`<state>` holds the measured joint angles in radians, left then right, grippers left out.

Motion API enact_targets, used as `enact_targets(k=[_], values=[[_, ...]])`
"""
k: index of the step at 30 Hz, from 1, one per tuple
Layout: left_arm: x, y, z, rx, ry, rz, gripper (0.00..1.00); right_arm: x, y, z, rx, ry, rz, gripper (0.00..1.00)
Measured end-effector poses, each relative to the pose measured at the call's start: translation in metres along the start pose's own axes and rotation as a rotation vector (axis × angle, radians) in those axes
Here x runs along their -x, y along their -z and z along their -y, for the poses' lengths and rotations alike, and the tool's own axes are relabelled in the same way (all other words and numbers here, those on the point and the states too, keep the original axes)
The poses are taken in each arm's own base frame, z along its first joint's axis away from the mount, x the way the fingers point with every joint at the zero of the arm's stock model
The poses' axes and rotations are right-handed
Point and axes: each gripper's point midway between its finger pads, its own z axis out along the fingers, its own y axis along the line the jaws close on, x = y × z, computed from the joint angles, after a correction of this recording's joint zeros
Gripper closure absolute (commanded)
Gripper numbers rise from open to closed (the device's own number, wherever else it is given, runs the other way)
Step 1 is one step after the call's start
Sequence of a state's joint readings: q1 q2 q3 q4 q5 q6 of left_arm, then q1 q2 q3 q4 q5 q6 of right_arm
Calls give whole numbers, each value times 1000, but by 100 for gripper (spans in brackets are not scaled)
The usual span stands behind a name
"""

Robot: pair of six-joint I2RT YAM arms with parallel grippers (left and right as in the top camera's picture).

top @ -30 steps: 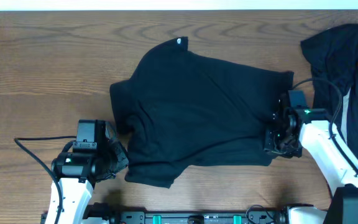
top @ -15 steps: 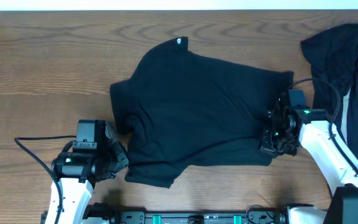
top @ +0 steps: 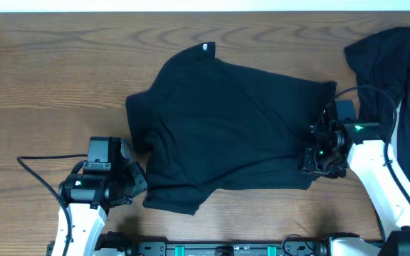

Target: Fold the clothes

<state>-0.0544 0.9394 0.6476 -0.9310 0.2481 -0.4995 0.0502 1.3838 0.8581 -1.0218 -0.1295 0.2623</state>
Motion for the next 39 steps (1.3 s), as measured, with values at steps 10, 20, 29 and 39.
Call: enact_targets(k=[10,20,29,39], values=[[0,0,0,0,-3,0,83,2,-32,11,-45,-70,-16,99],[0,0,0,0,-3,0,83,-7,-21,-21,137,4,-60,99],[-1,0,0,2,-2,-3,68,5,12,-15,85,9,59,48],[-1,0,-1,3,-2,-5,63,3,-15,10,-42,-74,14,57]])
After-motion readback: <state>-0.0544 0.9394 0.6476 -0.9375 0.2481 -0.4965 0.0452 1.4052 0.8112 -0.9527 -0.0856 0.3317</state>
